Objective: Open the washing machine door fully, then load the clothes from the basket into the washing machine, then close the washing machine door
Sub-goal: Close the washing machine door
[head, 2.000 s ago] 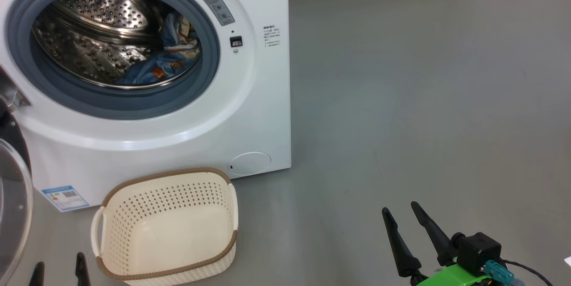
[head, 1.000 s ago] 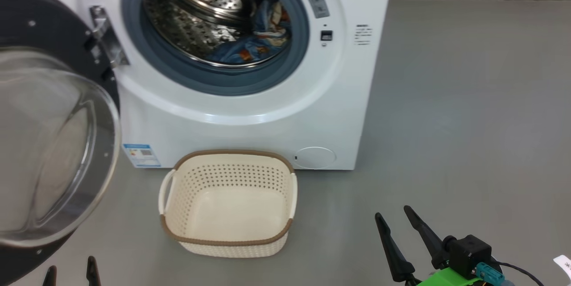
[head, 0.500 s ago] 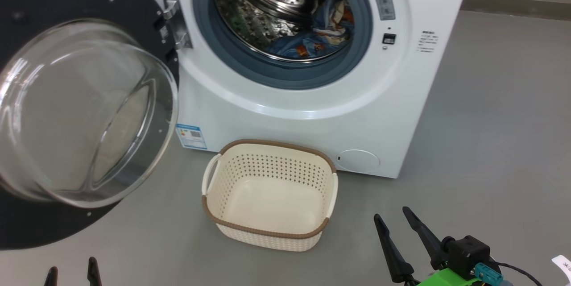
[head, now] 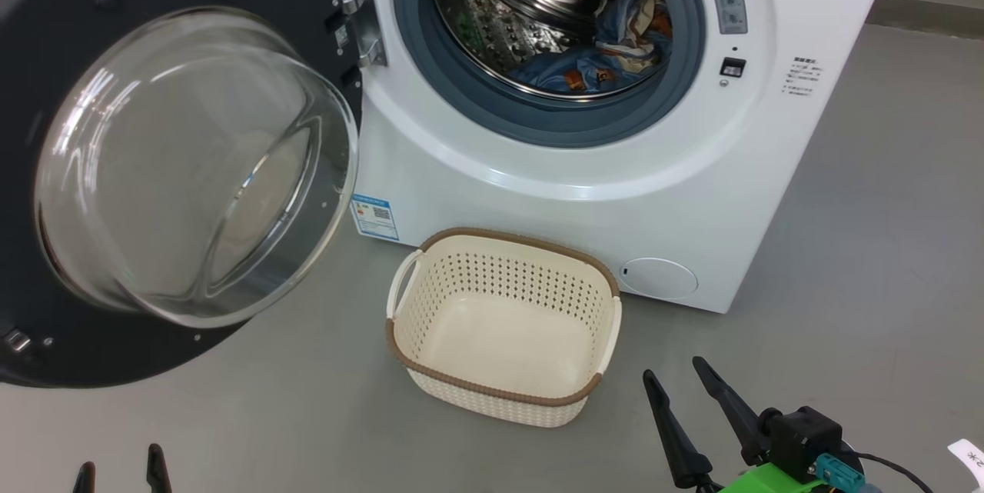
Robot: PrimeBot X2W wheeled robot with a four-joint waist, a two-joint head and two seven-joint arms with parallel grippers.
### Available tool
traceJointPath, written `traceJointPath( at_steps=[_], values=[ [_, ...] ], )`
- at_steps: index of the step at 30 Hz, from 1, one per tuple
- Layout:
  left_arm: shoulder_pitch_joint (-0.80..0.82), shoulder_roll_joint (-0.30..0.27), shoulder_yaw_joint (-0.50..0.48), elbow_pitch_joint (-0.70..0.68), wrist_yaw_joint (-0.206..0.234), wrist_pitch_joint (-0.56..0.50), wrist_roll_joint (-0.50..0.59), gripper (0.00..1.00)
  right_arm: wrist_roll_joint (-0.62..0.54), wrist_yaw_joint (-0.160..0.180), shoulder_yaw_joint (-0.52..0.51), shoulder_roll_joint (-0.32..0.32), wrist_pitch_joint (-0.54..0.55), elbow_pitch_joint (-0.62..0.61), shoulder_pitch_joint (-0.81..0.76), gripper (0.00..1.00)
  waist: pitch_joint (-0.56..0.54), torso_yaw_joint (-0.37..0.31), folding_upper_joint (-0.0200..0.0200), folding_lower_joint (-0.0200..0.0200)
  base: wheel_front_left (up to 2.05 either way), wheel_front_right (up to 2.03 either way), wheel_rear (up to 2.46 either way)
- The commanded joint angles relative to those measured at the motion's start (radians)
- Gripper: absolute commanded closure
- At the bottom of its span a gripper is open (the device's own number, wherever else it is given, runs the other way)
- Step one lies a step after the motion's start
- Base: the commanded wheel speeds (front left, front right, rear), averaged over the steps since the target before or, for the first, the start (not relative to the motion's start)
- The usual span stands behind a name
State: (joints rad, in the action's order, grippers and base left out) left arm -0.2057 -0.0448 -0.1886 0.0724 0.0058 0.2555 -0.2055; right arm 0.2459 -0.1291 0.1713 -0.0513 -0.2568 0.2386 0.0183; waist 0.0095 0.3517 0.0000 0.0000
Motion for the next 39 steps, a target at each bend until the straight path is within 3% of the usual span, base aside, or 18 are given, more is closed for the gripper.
traceJointPath(
  at_steps=[1, 11, 30, 33, 39],
  values=[
    [0.030, -0.006, -0.032, -0.021, 0.007, 0.006, -0.004, 0.00, -0.010, -0.002, 0.023, -0.001, -0.004, -0.023, 0.010, 0.00, 0.000, 0.009, 0.0000, 0.0000, 0.00, 0.00, 0.00],
    [0.030, -0.006, -0.028, -0.023, 0.011, 0.006, -0.002, 0.00, -0.008, -0.002, 0.026, 0.000, -0.004, -0.020, 0.011, 0.00, 0.000, 0.039, 0.0000, 0.0000, 0.00, 0.00, 0.00],
    [0.011, -0.006, -0.042, -0.037, 0.012, 0.006, 0.006, 0.00, 0.000, -0.002, 0.038, 0.000, -0.004, -0.010, 0.008, 0.00, -0.016, 0.026, 0.0000, 0.0000, 0.00, 0.00, 0.00],
    [0.010, -0.006, -0.045, -0.038, 0.008, 0.006, 0.011, 1.00, 0.001, -0.002, 0.039, 0.000, -0.004, -0.009, 0.006, 0.00, -0.017, 0.022, 0.0000, 0.0000, 0.00, 0.00, 0.00],
    [0.034, -0.006, -0.099, -0.059, -0.011, 0.006, -0.068, 1.00, 0.001, -0.002, 0.037, 0.000, -0.005, -0.011, 0.005, 0.00, -0.015, 0.018, 0.0000, 0.0000, 0.00, 0.00, 0.00]
  ],
)
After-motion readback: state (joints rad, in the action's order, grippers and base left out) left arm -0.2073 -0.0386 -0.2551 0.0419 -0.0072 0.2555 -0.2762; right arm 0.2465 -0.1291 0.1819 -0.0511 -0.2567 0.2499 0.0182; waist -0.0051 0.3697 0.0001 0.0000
